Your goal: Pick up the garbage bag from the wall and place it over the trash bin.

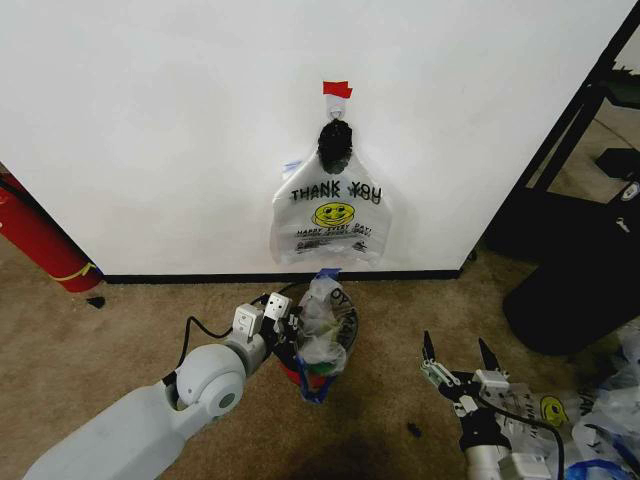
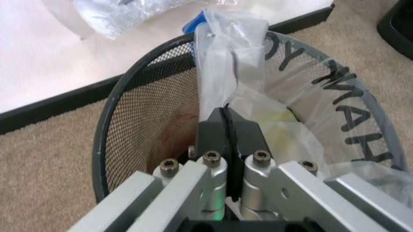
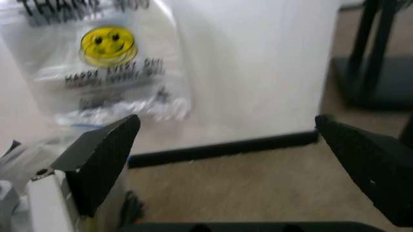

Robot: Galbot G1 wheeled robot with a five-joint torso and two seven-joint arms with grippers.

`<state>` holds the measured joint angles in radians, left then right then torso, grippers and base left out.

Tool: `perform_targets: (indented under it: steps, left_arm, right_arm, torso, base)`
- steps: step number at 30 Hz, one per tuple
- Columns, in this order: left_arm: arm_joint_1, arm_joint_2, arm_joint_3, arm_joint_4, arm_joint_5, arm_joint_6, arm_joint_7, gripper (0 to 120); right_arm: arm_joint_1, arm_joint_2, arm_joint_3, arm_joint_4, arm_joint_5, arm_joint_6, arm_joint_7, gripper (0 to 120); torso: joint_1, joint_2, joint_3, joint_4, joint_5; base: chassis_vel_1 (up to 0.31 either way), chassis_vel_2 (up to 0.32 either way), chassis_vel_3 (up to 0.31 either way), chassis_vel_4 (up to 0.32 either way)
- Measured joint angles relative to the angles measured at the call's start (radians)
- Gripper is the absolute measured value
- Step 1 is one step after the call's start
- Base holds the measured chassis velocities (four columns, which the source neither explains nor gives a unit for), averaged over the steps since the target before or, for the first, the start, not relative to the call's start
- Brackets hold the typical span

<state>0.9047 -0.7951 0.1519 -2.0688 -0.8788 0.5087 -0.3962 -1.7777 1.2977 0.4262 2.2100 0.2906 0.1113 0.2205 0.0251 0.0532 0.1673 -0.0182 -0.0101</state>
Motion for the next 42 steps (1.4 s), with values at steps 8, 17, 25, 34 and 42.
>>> perform_targets:
  steps: [8,17,25,34,42]
  left_arm:
    - [0.045,0.012,-0.054,-0.041,-0.037,0.011,-0.021,0]
    - [0.068,0.000,-0.073,-0.062,-0.048,0.020,-0.039,0]
    - [0.071,-0.012,-0.073,-0.053,-0.053,0.020,-0.040,0]
    - [0.067,-0.014,-0.066,-0.050,-0.058,0.021,-0.039,0]
    - [0.073,-0.011,-0.060,-0.054,-0.055,0.020,-0.038,0]
  right_arm:
    - [0.270,-0.134,-0.146,0.001,0.362,-0.356,0.095,100]
    - [0.580,-0.127,-0.318,-0.031,0.552,-0.740,0.427,100]
    - [0.775,-0.087,-0.385,-0.108,0.820,-0.859,0.712,100]
    - [0.857,-0.035,-0.434,-0.235,0.967,-0.856,0.847,100]
    - [0.872,-0.011,-0.454,-0.267,0.966,-0.849,0.876,88]
  torso:
    - [0.000,0.000,0.000,0.0007,0.0002]
    - [0.000,0.000,0.000,0.0001,-0.0001]
    - [0.000,0.000,0.000,0.0002,-0.0001]
    - [0.000,0.000,0.000,0.0000,0.0000]
    - [0.000,0.000,0.000,0.0000,0.0000]
  base:
    - [0.000,0.000,0.000,0.000]
    - [0.000,0.000,0.000,0.000]
    - [0.000,0.000,0.000,0.000]
    - [0.000,0.000,0.000,0.000]
    - [0.000,0.000,0.000,0.000]
